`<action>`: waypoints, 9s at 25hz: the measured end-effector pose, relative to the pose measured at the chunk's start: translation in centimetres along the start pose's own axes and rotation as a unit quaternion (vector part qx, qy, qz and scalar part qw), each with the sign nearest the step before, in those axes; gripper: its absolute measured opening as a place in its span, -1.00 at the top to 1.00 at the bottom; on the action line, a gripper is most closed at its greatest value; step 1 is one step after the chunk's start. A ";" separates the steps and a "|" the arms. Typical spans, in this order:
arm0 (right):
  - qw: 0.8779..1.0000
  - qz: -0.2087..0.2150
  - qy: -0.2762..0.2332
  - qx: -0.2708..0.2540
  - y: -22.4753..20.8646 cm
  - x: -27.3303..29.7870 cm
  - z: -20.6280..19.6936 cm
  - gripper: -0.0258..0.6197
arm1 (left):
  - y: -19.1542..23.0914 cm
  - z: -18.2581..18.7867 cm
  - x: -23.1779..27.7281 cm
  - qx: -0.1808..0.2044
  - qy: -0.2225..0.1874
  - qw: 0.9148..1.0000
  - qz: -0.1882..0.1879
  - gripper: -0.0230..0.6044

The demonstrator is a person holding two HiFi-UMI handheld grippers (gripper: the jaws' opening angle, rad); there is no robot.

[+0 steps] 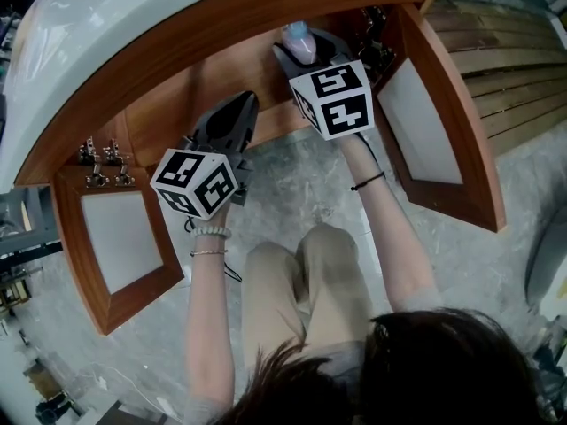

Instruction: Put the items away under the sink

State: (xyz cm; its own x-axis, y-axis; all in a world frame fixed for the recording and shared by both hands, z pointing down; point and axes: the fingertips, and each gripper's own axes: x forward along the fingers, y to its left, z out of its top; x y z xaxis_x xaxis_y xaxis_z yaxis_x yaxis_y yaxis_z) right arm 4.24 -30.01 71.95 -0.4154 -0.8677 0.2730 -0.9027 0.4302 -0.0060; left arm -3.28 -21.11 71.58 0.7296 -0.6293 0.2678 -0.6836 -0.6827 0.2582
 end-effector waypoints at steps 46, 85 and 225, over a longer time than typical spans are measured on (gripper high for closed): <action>0.996 0.016 0.037 0.085 4.9 -14.4 8.6 0.53 | -11.0 8.4 -7.4 -0.077 0.047 0.995 -0.043 0.92; 0.993 0.038 0.021 0.107 9.1 -25.2 22.1 0.87 | -18.1 20.2 -13.6 -0.092 0.021 0.993 -0.066 0.92; 0.985 -0.117 0.057 0.112 -9.5 11.4 33.7 -0.16 | 7.4 35.4 5.0 -0.120 0.053 0.991 -0.029 0.92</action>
State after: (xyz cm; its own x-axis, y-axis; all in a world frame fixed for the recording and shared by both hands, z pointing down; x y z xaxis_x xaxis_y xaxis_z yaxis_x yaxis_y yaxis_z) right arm 4.32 -52.36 42.71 -0.1886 -0.8972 0.3992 -0.9798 0.1443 -0.1385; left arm -4.00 -42.43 42.00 0.7709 -0.5399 0.3381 -0.6342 -0.6010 0.4863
